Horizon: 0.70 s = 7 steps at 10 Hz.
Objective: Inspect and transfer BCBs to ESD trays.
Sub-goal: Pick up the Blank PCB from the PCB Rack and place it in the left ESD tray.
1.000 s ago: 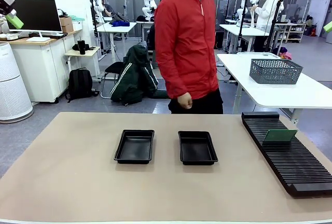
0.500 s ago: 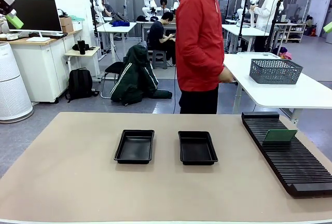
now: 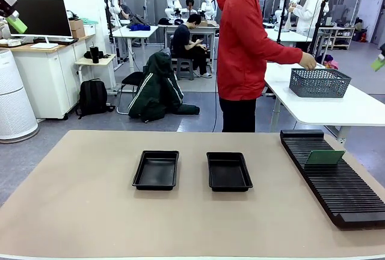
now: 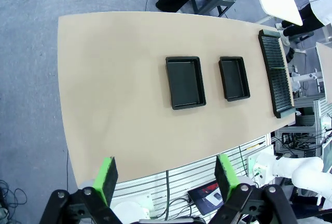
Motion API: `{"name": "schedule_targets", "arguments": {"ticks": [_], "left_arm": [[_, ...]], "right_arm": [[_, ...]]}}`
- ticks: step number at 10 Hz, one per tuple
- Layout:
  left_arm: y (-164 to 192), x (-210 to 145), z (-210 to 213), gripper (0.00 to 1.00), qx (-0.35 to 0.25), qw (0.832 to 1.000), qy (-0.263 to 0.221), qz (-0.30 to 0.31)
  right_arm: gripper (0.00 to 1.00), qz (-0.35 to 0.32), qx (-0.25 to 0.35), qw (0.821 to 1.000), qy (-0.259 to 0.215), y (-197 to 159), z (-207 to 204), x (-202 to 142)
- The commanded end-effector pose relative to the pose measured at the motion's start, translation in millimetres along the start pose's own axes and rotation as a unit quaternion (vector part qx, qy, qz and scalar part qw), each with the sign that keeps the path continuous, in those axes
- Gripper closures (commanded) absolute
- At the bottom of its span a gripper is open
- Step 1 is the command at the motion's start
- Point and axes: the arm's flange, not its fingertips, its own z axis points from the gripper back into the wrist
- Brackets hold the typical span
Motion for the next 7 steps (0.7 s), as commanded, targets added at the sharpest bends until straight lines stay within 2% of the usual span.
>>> {"name": "schedule_targets", "arguments": {"ticks": [1, 3, 5, 7], "left_arm": [[1, 0, 1, 0.0, 0.005, 1.0, -0.001, 0.0], [1, 0, 1, 0.0, 0.005, 1.0, -0.001, 0.0], [1, 0, 1, 0.0, 0.005, 1.0, -0.001, 0.0], [1, 0, 1, 0.0, 0.005, 1.0, -0.001, 0.0]], "right_arm": [[0.0, 0.112, 0.017, 0.994, 0.004, -11, -21, -4], [0.0, 0.237, 0.02, 0.971, 0.035, -16, -46, -7], [0.0, 0.372, -0.007, 0.928, 0.032, -17, -65, -10], [0.0, 0.45, -0.025, 0.891, 0.063, -9, -80, -12]]}}
